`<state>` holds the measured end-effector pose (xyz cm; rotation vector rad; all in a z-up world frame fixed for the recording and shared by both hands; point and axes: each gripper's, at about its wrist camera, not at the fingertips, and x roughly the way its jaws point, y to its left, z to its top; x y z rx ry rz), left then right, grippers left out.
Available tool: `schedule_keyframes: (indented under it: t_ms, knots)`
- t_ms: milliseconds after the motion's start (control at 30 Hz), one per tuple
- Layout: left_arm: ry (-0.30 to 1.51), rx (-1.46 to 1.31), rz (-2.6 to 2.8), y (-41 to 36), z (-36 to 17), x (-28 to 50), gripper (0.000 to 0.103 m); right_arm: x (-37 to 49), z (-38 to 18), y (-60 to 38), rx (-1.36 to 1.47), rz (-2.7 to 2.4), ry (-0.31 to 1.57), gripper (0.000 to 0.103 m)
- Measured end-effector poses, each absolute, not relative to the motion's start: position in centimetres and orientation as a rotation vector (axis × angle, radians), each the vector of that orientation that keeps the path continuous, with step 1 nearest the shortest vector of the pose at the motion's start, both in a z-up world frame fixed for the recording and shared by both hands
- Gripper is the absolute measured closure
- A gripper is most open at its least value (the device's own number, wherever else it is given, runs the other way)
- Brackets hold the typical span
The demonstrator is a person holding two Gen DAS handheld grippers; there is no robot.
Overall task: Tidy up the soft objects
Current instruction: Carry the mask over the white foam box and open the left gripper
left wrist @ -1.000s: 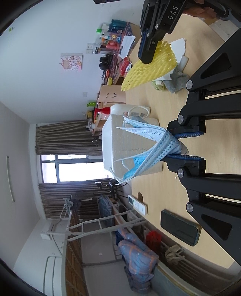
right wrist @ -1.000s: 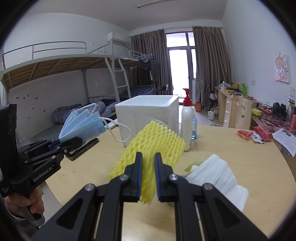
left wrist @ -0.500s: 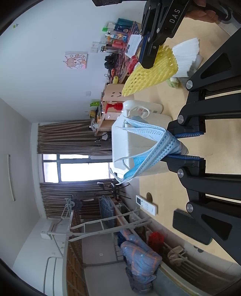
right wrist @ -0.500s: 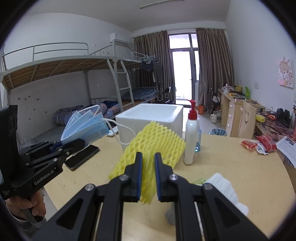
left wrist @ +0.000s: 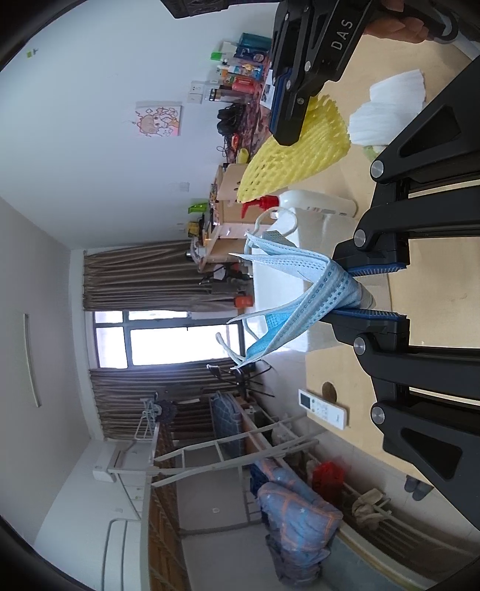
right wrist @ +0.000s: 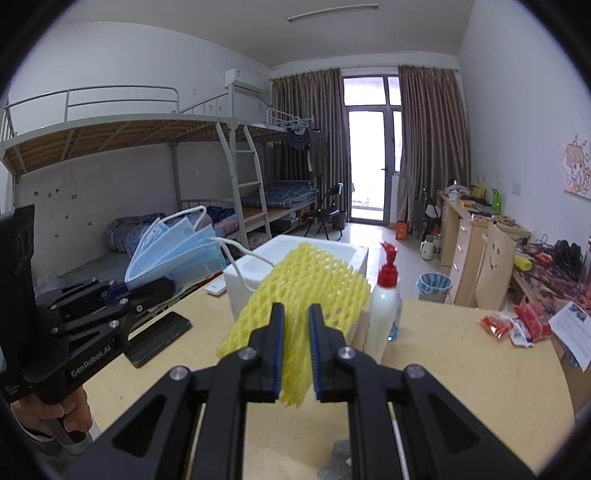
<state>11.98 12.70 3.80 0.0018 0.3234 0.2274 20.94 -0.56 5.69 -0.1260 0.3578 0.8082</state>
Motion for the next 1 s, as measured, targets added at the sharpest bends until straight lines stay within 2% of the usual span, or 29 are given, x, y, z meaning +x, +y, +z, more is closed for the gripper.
schedule_keyframes:
  t_ms: [433, 1000]
  knots:
    - [0.324, 0.011, 0.218, 13.8, 5.0, 14.7, 0.087, 22.9, 6.8, 0.8, -0.145, 0.809, 0.362, 0.088]
    - [0.362, 0.017, 0.218, 16.3, 4.9, 22.2, 0.087, 27.6, 6.8, 4.0, -0.175, 0.815, 0.389, 0.088]
